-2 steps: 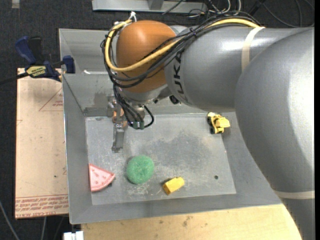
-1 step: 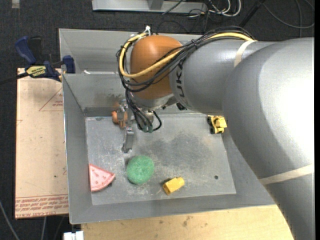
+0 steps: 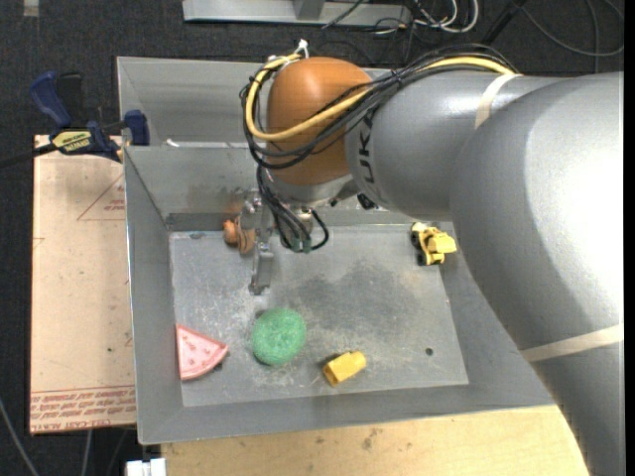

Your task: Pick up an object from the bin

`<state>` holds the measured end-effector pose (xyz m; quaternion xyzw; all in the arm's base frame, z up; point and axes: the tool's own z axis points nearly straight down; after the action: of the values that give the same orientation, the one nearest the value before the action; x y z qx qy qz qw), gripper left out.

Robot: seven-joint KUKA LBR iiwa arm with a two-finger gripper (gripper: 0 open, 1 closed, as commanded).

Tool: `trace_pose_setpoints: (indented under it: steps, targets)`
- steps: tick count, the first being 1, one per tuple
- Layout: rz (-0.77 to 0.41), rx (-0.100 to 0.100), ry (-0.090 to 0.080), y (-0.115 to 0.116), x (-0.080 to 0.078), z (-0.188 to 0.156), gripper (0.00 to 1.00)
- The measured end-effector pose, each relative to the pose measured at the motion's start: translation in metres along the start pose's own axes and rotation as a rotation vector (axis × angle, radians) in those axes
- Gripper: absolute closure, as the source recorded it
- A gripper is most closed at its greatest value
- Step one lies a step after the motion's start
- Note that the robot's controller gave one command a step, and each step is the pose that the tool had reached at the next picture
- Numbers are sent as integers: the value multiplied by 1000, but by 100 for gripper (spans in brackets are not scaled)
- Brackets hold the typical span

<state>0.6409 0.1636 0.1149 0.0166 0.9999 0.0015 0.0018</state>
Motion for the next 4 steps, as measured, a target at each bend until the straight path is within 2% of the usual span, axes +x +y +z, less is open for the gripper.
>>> trace_pose_setpoints:
  steps: [1,2,3,4]
  targets:
    - [-48,1,-4,-3,-10,-18,0]
    - [103,-3,-2,4,-16,35,0]
    - [106,-14,-9,9,-19,56,100]
    - [109,-8,-7,7,-17,52,100]
